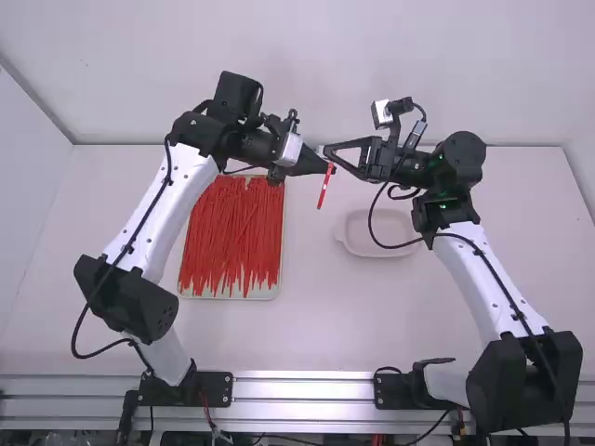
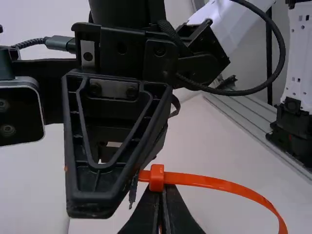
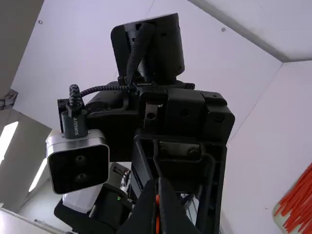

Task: Fasten the cable tie

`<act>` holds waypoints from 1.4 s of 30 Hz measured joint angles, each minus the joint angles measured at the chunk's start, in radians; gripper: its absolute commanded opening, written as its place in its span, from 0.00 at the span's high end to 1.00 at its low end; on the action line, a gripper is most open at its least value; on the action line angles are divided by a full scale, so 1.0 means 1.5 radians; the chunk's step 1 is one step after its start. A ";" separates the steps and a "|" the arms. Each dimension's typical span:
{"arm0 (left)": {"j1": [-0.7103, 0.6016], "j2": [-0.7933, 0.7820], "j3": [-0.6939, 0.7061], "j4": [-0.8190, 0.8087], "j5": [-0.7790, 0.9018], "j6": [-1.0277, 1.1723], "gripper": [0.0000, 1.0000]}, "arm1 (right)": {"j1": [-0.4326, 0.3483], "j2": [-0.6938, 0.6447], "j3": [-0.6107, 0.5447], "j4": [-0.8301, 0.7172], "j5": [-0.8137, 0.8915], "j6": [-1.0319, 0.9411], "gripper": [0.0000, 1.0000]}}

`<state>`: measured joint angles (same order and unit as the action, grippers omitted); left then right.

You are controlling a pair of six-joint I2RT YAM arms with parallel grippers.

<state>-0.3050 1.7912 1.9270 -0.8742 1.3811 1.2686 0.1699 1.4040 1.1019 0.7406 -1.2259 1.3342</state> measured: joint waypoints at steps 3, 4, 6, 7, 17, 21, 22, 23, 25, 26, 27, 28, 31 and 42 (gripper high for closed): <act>0.000 0.000 0.000 -0.016 -0.003 0.000 0.98 | 0.000 0.000 0.000 -0.002 -0.005 0.001 1.00; 0.000 0.000 0.000 -0.016 -0.003 0.001 0.98 | 0.000 0.000 0.000 -0.002 -0.006 0.001 1.00; 0.000 -0.001 -0.006 -0.007 -0.003 0.000 0.98 | 0.000 0.000 -0.001 -0.002 -0.006 0.001 1.00; -0.001 -0.003 -0.013 0.001 -0.002 -0.001 0.98 | 0.000 0.000 -0.003 -0.002 -0.007 0.001 1.00; -0.001 -0.022 -0.116 0.128 0.025 -0.075 0.98 | -0.009 0.016 -0.021 0.056 -0.024 0.036 1.00; -0.004 -0.026 -0.171 0.180 0.027 -0.120 0.98 | -0.016 0.018 -0.021 0.083 -0.027 0.054 1.00; -0.004 -0.026 -0.185 0.194 0.027 -0.130 0.98 | -0.017 0.018 -0.021 0.089 -0.029 0.057 1.00; -0.004 -0.026 -0.202 0.210 0.027 -0.143 0.98 | -0.018 0.018 -0.021 0.094 -0.030 0.063 1.00; -0.004 -0.026 -0.224 0.231 0.027 -0.160 0.98 | -0.018 0.018 -0.021 0.096 -0.031 0.067 1.00; -0.002 -0.026 -0.247 0.257 0.027 -0.182 0.98 | -0.018 0.018 -0.021 0.096 -0.032 0.070 1.00; -0.002 -0.026 -0.260 0.269 0.027 -0.194 0.98 | -0.018 0.018 -0.021 0.095 -0.033 0.071 1.00; -0.002 -0.026 -0.274 0.282 0.026 -0.208 0.98 | -0.018 0.018 -0.021 0.096 -0.034 0.072 1.00; -0.003 -0.026 -0.303 0.305 0.021 -0.240 0.98 | -0.018 0.018 -0.021 0.096 -0.034 0.079 1.00; -0.002 -0.026 -0.371 0.306 0.009 -0.286 0.98 | -0.017 0.018 -0.020 0.098 -0.046 0.089 1.00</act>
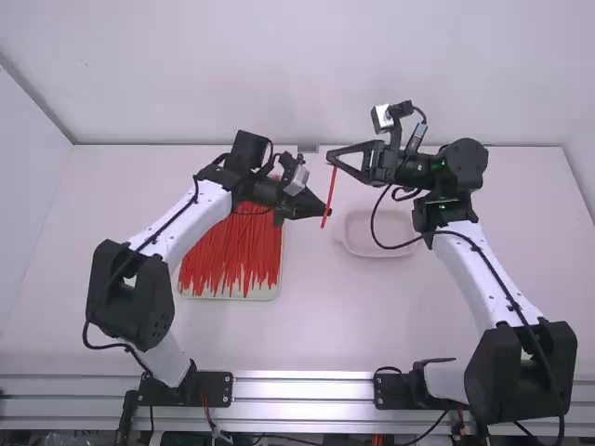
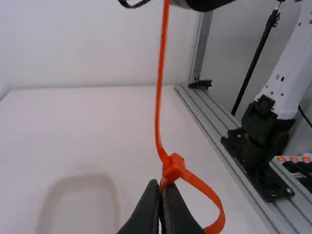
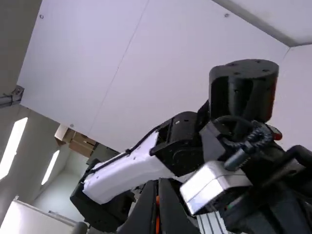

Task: Fasten the cable tie

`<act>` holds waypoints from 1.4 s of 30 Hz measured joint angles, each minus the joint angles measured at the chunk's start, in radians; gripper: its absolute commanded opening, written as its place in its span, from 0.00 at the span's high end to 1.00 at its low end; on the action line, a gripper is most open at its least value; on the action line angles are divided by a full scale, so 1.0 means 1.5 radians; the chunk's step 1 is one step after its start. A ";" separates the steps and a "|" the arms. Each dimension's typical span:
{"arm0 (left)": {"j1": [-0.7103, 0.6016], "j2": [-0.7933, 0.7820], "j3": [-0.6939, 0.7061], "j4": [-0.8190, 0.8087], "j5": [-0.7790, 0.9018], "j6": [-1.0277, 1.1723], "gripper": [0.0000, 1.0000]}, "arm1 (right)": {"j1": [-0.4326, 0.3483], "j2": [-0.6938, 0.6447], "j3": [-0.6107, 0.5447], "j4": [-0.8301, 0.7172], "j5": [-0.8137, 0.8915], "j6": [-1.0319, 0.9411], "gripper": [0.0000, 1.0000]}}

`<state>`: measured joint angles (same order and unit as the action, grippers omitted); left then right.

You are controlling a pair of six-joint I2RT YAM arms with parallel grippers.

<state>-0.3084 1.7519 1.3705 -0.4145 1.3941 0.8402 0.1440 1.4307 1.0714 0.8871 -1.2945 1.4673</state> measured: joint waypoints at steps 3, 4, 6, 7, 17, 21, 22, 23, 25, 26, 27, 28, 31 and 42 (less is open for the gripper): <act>0.000 0.000 -0.014 -0.004 0.001 -0.004 0.98 | -0.001 0.000 0.008 -0.004 -0.008 0.001 1.00; 0.000 0.000 -0.018 -0.006 0.001 -0.005 0.98 | -0.002 0.000 0.011 -0.004 -0.012 0.002 1.00; 0.000 0.000 -0.022 -0.010 0.000 -0.005 0.98 | -0.006 0.000 0.017 -0.003 -0.015 0.004 1.00; 0.000 0.000 -0.024 -0.013 0.000 -0.005 0.98 | -0.010 0.000 0.022 -0.003 -0.017 0.005 1.00; 0.000 0.000 -0.022 -0.002 0.003 -0.030 0.98 | -0.015 0.000 0.058 0.002 -0.036 0.008 0.80; 0.000 0.012 -0.012 0.005 -0.037 -0.075 0.98 | -0.033 -0.005 0.084 0.010 -0.034 0.005 0.55; 0.000 0.013 -0.009 0.005 -0.039 -0.077 0.98 | -0.037 -0.006 0.085 0.010 -0.035 0.000 0.54; 0.000 0.013 -0.003 0.005 -0.045 -0.083 0.98 | -0.042 -0.009 0.087 0.011 -0.038 -0.003 0.50; 0.000 0.013 0.028 0.008 -0.054 -0.107 0.98 | -0.056 -0.013 0.087 0.011 -0.048 -0.011 0.42; 0.000 0.013 0.039 0.012 -0.056 -0.114 0.98 | -0.059 -0.013 0.088 0.011 -0.052 -0.012 0.42; 0.000 0.013 0.054 0.018 -0.056 -0.127 0.98 | -0.062 -0.013 0.088 0.011 -0.056 -0.015 0.36; 0.000 0.013 0.073 0.023 -0.057 -0.141 0.98 | -0.066 -0.013 0.088 0.010 -0.063 -0.018 0.33; 0.000 0.013 0.122 0.024 -0.058 -0.170 0.98 | -0.072 -0.013 0.088 0.010 -0.079 -0.020 0.30; 0.000 0.013 0.281 0.020 -0.057 -0.272 0.98 | -0.072 -0.013 0.088 0.010 -0.110 -0.021 0.22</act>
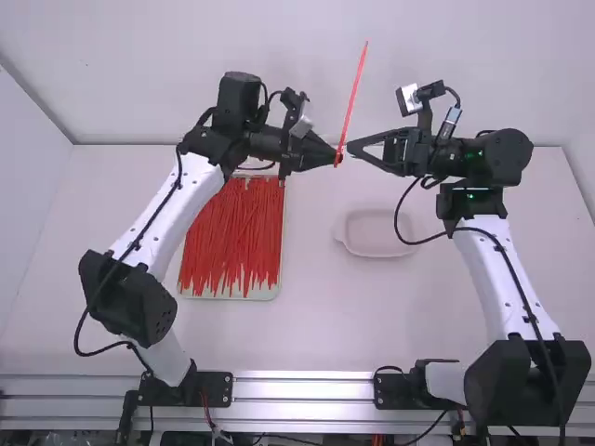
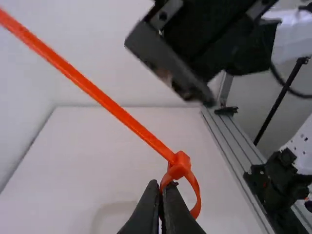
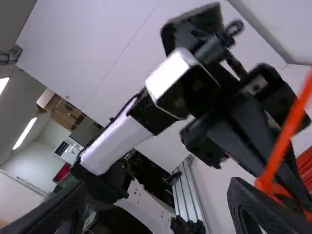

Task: Fasten the cable tie

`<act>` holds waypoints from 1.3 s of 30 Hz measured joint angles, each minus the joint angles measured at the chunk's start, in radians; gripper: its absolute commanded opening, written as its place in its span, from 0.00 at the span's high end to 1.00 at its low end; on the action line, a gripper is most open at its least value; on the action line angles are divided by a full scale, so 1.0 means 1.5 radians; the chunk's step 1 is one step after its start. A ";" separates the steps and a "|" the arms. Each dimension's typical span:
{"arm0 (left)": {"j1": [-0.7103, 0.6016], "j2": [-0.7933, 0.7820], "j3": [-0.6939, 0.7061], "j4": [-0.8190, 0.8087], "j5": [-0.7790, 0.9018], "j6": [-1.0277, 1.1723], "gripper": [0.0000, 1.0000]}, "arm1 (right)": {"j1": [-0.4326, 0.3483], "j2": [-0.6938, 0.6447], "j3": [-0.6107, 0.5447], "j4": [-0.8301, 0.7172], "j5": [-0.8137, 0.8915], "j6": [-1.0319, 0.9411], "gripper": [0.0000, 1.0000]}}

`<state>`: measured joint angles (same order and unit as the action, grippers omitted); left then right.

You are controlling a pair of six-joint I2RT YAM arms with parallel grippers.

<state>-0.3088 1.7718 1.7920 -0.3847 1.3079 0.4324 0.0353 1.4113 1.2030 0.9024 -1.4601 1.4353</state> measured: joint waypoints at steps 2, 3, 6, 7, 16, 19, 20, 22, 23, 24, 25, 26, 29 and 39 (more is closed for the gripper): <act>0.000 0.000 0.016 0.001 0.000 -0.016 0.98 | 0.000 0.000 0.000 0.000 0.000 -0.003 0.21; 0.000 0.000 0.022 0.001 0.000 -0.023 0.98 | 0.000 0.000 0.000 0.000 0.000 -0.005 0.21; 0.000 0.000 0.028 0.001 0.001 -0.038 0.98 | 0.000 0.000 0.000 0.000 0.000 -0.008 0.20; 0.000 0.000 0.028 0.000 0.008 -0.044 0.98 | 0.000 0.000 0.000 0.000 0.001 -0.010 0.21; -0.003 0.000 0.028 -0.013 0.071 -0.052 0.98 | 0.000 0.000 0.000 0.000 0.012 -0.025 0.20; -0.007 0.000 0.028 -0.013 0.085 -0.052 0.98 | 0.000 0.000 0.000 0.000 0.021 -0.032 0.20; -0.012 0.000 0.028 -0.012 0.089 -0.052 0.98 | 0.000 0.000 0.000 0.000 0.024 -0.034 0.21; -0.020 0.000 0.028 -0.012 0.088 -0.052 0.98 | 0.000 0.000 0.000 0.000 0.031 -0.039 0.21; -0.027 0.000 0.028 -0.012 0.086 -0.052 0.98 | 0.000 0.000 0.000 0.000 0.035 -0.041 0.22; -0.034 0.000 0.028 -0.011 0.081 -0.052 0.98 | 0.000 0.000 0.000 0.000 0.038 -0.045 0.24; -0.039 0.000 0.028 -0.010 0.076 -0.052 0.98 | 0.000 0.000 0.000 0.000 0.040 -0.046 0.26; -0.044 0.000 0.028 -0.006 0.069 -0.055 0.98 | 0.000 0.000 0.000 0.000 0.042 -0.047 0.30; -0.053 0.000 0.028 0.021 0.051 -0.076 0.98 | 0.000 0.000 0.000 0.000 0.052 -0.051 0.44; -0.051 0.000 0.028 0.059 0.020 -0.114 0.98 | 0.000 0.000 0.000 -0.002 0.058 -0.055 0.87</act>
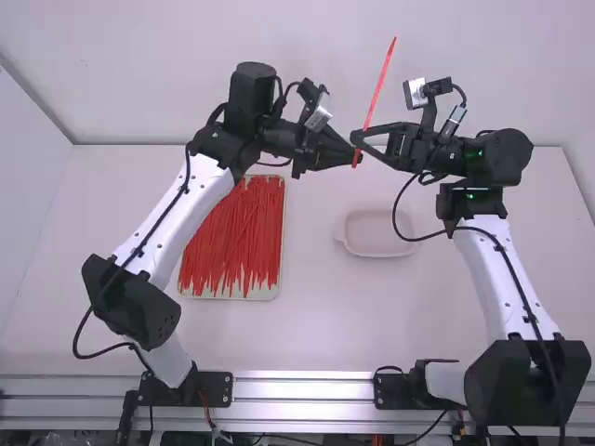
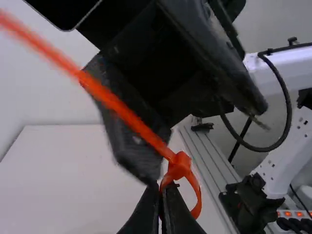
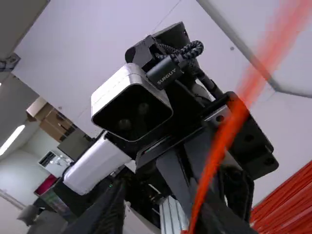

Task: Fasten the cable tie

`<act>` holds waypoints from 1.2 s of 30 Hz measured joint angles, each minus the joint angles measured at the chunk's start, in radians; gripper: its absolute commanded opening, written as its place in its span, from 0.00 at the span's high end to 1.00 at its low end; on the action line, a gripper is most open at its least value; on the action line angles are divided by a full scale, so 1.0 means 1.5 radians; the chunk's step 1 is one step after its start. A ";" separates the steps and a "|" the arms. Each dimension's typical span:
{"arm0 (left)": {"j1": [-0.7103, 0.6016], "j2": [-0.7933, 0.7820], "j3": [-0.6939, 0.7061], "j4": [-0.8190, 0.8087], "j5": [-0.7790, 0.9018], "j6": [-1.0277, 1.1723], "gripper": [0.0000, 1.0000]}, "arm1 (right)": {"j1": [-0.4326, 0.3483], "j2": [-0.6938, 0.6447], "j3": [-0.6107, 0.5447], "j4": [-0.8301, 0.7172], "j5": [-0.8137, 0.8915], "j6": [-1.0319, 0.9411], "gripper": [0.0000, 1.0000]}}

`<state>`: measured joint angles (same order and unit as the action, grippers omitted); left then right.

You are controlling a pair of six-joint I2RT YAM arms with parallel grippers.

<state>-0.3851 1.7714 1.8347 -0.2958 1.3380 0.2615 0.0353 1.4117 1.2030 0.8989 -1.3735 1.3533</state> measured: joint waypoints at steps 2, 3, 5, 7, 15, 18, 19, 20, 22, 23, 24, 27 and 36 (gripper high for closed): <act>0.000 -0.003 0.000 0.002 0.005 -0.001 0.98 | -0.001 0.001 0.000 -0.004 0.001 0.000 1.00; 0.000 -0.006 0.000 0.002 0.007 -0.001 0.98 | -0.002 0.003 0.000 -0.005 0.002 0.001 1.00; 0.000 -0.010 0.000 0.001 0.000 -0.003 0.98 | -0.002 0.003 0.000 -0.002 0.005 0.001 1.00; 0.000 -0.010 0.000 0.001 -0.004 -0.003 0.98 | -0.002 0.003 0.000 -0.002 0.006 -0.005 1.00; 0.001 -0.010 0.000 0.001 -0.063 -0.017 0.01 | -0.003 0.002 0.000 0.000 -0.016 -0.014 1.00; 0.009 -0.010 0.000 -0.003 -0.104 -0.049 0.01 | -0.014 0.003 0.000 0.000 -0.025 -0.018 1.00; 0.017 -0.010 0.000 -0.005 -0.124 -0.072 0.01 | -0.028 0.002 0.000 0.000 -0.025 -0.026 1.00; 0.026 -0.010 0.000 -0.009 -0.135 -0.090 0.01 | -0.045 0.003 0.000 -0.003 -0.029 -0.035 1.00; 0.043 -0.010 0.000 -0.023 -0.145 -0.113 0.01 | -0.067 0.002 0.000 -0.037 -0.035 -0.057 1.00; 0.048 -0.010 0.000 -0.029 -0.148 -0.118 0.01 | -0.073 0.001 0.000 -0.053 -0.035 -0.067 1.00; 0.068 -0.010 0.000 -0.054 -0.155 -0.136 0.01 | -0.088 0.001 0.000 -0.105 -0.037 -0.096 1.00; 0.108 -0.010 0.000 -0.113 -0.163 -0.154 0.01 | -0.108 0.001 0.001 -0.224 -0.020 -0.171 1.00; 0.169 -0.010 0.000 -0.296 -0.145 -0.110 0.01 | -0.136 0.001 0.001 -0.597 0.149 -0.489 1.00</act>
<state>-0.1314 1.7557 1.8347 -0.7391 1.1206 0.0963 -0.1688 1.4132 1.2049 0.0029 -1.1496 0.6205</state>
